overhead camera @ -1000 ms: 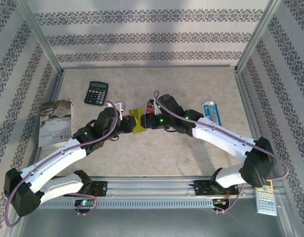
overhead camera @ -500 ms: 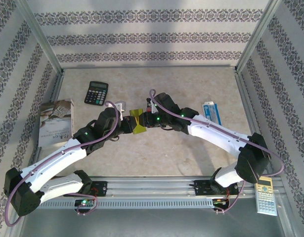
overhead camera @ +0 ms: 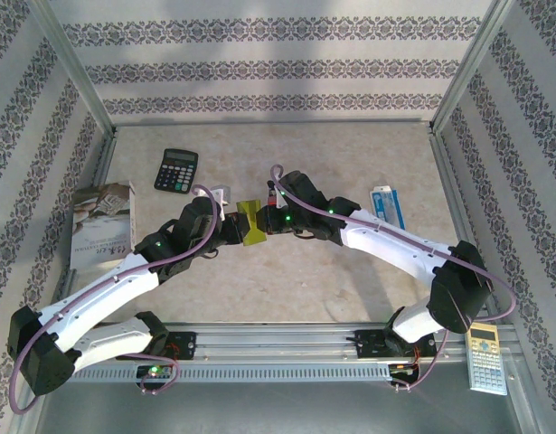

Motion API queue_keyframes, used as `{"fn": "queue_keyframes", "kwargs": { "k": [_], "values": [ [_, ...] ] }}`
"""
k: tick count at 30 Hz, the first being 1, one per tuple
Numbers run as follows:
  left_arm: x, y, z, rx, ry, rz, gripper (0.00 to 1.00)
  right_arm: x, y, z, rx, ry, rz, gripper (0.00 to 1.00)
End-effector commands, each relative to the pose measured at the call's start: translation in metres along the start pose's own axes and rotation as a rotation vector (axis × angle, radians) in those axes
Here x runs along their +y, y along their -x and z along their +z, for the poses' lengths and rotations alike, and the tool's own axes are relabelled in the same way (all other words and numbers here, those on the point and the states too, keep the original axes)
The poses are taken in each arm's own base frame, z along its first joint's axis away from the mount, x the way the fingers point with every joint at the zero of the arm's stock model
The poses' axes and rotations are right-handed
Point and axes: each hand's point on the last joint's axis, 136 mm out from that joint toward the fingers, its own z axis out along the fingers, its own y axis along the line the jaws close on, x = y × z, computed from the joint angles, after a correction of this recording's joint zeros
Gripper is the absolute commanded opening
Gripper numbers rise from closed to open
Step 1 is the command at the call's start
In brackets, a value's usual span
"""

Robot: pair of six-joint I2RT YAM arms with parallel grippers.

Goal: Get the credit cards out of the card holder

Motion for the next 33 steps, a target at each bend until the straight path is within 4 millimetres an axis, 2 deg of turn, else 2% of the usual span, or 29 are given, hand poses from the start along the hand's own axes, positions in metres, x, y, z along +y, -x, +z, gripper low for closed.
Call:
{"fn": "queue_keyframes", "kwargs": {
  "k": [1, 10, 13, 16, 23, 33],
  "values": [
    [-0.024, 0.016, -0.009, -0.051, -0.072, 0.029, 0.0, -0.016, -0.002, 0.004, 0.006, -0.083, -0.016, 0.21],
    [-0.023, 0.014, -0.008, -0.046, -0.07, 0.028, 0.0, -0.021, -0.003, 0.004, 0.012, -0.107, -0.028, 0.15],
    [-0.024, 0.014, -0.009, -0.046, -0.073, 0.03, 0.0, -0.022, -0.004, 0.003, 0.014, -0.113, -0.029, 0.1],
    [-0.022, 0.014, -0.009, -0.049, -0.067, 0.029, 0.0, -0.023, -0.004, 0.002, 0.014, -0.114, -0.029, 0.01],
    [-0.018, 0.014, -0.011, -0.051, -0.048, 0.032, 0.0, -0.032, -0.004, -0.004, 0.014, -0.143, -0.041, 0.0],
    [-0.011, 0.01, -0.011, -0.045, -0.028, 0.018, 0.0, -0.068, -0.008, -0.015, 0.011, -0.278, -0.046, 0.0]
  ]
}}
